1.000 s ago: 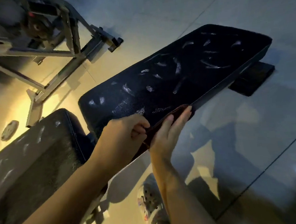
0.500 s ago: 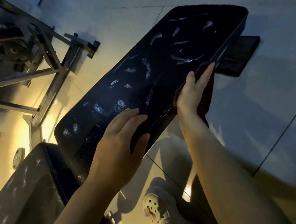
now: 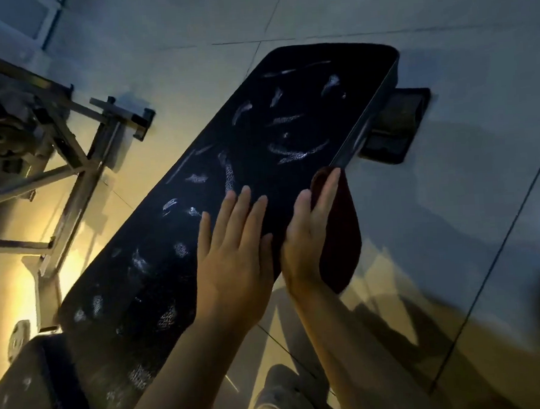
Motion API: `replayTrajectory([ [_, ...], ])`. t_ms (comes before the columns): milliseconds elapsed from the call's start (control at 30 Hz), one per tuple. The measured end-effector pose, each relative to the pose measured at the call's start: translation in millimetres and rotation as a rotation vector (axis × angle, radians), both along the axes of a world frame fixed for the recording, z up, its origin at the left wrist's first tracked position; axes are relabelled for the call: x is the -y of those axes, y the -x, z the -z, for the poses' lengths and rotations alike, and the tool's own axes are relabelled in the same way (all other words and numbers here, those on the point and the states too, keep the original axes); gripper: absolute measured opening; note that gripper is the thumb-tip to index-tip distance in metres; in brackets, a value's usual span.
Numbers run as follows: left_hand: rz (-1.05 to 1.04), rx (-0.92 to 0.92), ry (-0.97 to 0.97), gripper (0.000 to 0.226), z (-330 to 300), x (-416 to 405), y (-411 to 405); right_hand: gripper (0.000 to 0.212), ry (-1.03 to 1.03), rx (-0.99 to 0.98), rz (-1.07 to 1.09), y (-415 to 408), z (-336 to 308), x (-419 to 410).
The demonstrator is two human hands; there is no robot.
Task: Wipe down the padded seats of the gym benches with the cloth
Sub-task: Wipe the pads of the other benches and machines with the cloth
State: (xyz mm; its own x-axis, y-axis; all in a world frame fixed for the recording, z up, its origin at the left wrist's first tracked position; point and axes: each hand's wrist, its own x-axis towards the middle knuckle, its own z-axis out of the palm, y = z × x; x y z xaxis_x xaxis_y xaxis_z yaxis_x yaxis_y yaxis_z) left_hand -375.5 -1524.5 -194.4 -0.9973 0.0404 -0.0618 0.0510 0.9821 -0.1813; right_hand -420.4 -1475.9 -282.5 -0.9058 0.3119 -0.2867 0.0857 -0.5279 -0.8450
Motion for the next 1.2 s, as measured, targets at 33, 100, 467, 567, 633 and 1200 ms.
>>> replayTrajectory([
  [33, 0.017, 0.013, 0.056, 0.049, 8, -3, 7, 0.063, 0.023, 0.023, 0.001, 24, 9, -12],
  [100, 0.027, 0.021, 0.148, 0.050, 21, -8, 13, 0.065, 0.037, 0.075, -0.007, 77, 31, -38],
  [467, 0.026, 0.072, 0.254, 0.054, 27, -11, 16, 0.064, 0.011, 0.037, 0.016, 56, 12, -40],
  [567, 0.062, 0.091, 0.267, 0.054, 26, -12, 15, 0.050, -0.087, -0.032, -0.004, 33, 11, -26],
  [633, 0.054, 0.092, 0.250, 0.053, 23, -12, 14, 0.057, -0.111, 0.016, -0.018, 47, 17, -30],
  [1200, 0.054, 0.135, 0.254, 0.056, 26, -11, 17, 0.053, -0.070, -0.018, -0.111, 35, 13, -32],
])
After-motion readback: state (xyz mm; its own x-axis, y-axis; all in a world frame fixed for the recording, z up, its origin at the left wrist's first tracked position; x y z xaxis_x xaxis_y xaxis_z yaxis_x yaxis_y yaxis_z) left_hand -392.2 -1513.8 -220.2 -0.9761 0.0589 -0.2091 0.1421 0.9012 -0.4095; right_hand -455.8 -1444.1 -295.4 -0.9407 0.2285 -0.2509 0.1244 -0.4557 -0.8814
